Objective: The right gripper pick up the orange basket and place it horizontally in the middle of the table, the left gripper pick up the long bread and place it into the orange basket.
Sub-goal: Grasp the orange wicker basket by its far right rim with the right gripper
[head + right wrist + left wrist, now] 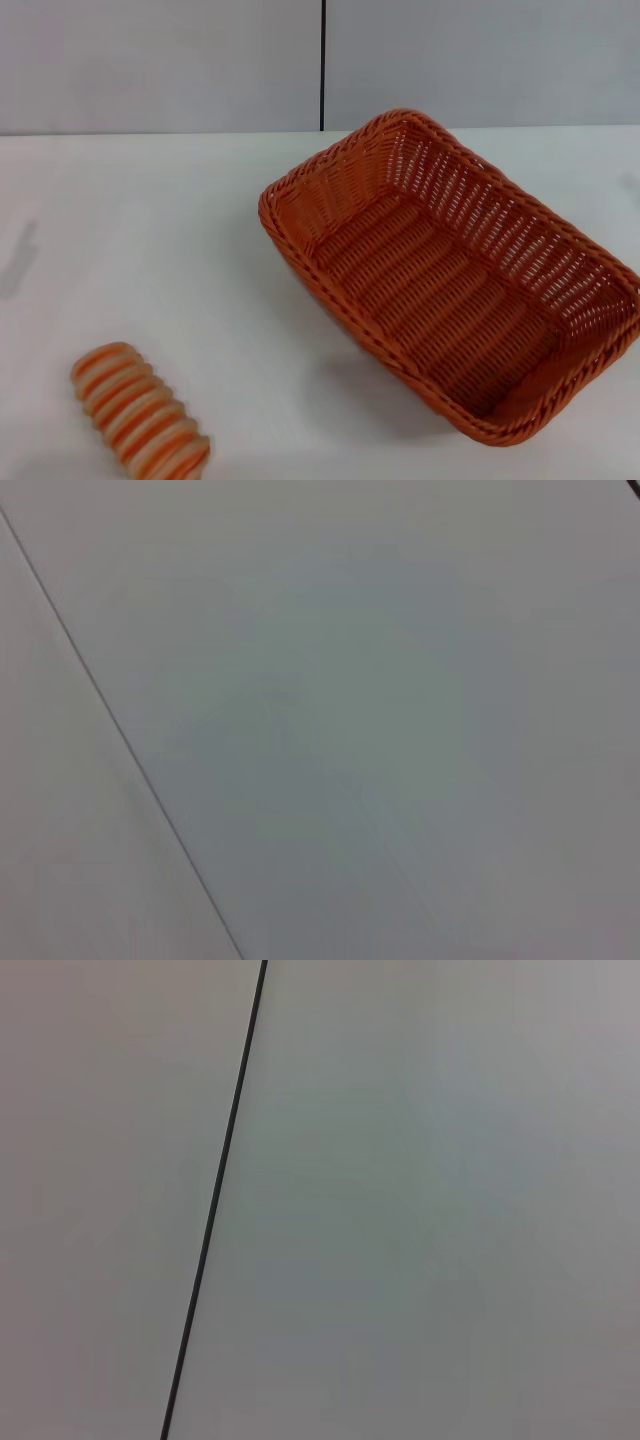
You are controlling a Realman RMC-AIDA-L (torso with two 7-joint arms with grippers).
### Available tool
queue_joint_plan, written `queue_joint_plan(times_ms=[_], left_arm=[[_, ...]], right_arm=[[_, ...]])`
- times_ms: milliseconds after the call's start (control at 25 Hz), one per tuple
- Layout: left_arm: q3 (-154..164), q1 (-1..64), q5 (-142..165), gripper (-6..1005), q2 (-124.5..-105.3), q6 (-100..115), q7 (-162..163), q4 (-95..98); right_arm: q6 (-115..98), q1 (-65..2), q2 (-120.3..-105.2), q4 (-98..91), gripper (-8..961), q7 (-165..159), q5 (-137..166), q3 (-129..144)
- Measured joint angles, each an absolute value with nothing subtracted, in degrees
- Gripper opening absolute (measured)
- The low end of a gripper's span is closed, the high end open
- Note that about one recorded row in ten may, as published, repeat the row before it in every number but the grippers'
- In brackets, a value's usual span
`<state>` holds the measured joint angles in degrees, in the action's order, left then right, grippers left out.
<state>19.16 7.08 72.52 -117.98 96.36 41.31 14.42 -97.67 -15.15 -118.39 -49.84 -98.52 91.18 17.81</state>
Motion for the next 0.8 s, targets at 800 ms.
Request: queue_joint_plan(times_ms=[800], left_arm=[[18.96, 7.21, 72.32, 725, -117.95, 96.23, 41.30, 14.93]], right_arm=[[-97.37, -16.57, -117.67, -49.50, 828, -100.09, 92.13, 17.98]])
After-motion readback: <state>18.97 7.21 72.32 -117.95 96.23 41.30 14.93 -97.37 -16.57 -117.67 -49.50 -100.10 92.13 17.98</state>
